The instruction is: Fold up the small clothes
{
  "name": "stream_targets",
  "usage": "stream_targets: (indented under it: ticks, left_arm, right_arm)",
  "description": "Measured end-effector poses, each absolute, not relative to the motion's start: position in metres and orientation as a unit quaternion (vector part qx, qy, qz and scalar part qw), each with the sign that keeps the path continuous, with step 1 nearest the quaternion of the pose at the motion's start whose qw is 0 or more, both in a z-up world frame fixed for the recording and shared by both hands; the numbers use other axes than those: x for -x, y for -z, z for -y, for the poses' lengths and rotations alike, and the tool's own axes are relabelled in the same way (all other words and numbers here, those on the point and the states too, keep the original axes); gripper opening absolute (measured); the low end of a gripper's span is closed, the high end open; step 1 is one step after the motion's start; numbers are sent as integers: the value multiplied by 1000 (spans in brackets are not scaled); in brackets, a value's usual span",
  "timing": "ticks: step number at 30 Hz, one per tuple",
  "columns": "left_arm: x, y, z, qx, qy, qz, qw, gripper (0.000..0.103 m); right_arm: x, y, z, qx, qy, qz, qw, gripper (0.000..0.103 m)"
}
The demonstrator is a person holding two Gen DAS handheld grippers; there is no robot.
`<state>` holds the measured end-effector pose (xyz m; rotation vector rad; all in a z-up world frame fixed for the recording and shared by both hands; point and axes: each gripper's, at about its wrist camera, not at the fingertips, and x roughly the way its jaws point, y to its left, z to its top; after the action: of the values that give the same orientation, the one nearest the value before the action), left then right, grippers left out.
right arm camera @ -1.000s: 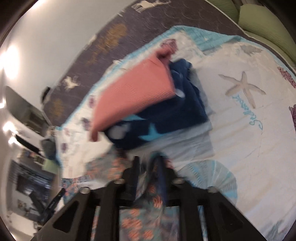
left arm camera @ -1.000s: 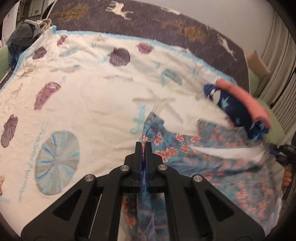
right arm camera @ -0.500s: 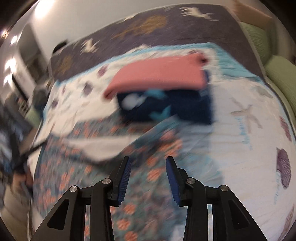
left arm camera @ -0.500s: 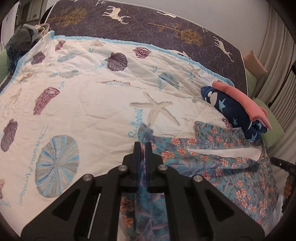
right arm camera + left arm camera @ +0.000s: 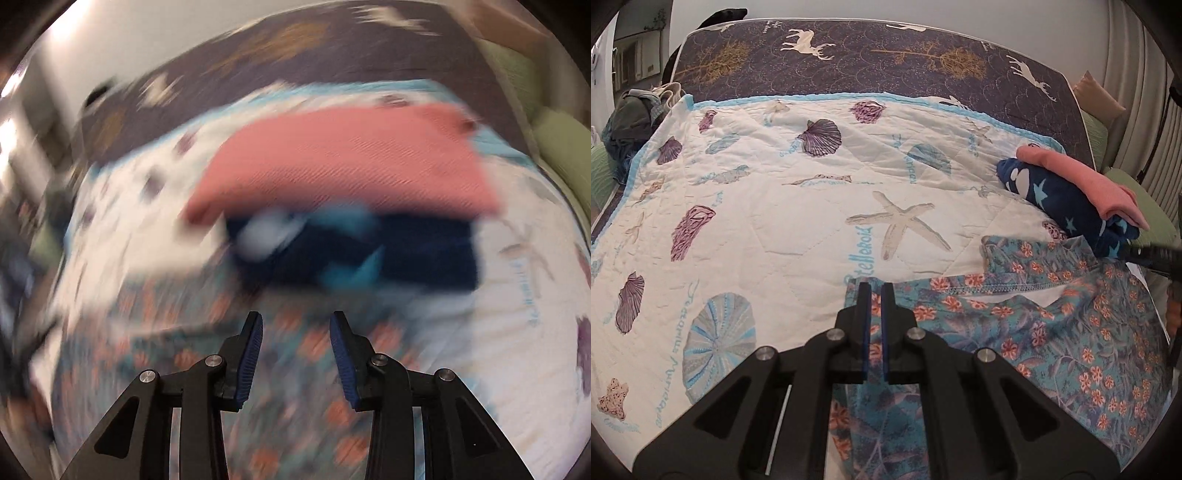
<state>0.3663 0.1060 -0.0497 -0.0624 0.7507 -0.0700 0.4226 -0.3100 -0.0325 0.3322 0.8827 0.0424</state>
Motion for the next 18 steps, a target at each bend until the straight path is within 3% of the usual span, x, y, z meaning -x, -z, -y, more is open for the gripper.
stream_targets:
  ticks: [5,10,12,14,18]
  left_arm:
    - [-360,43,-108,21,23,-359,933,12]
    - [-357,33,-105,25,43,-359,932,13]
    - [-364,38,-96,11,60,-384,921,31]
    - [-373,47,-91,-9,44,-404,914,40]
    - [-393,67,-86,-25,31,-430,902,39]
  right_arm:
    - [-407,33,328,-154,0,-429,890,38]
    - [-366,27,325,-110,-29,-428,896,38]
    - [-361,27,325,-89,-35,-434,896,38]
    - [-363,29,322,-82,-33,-438,895,38]
    - [-367,41,331,-106,-29,-443,890,39]
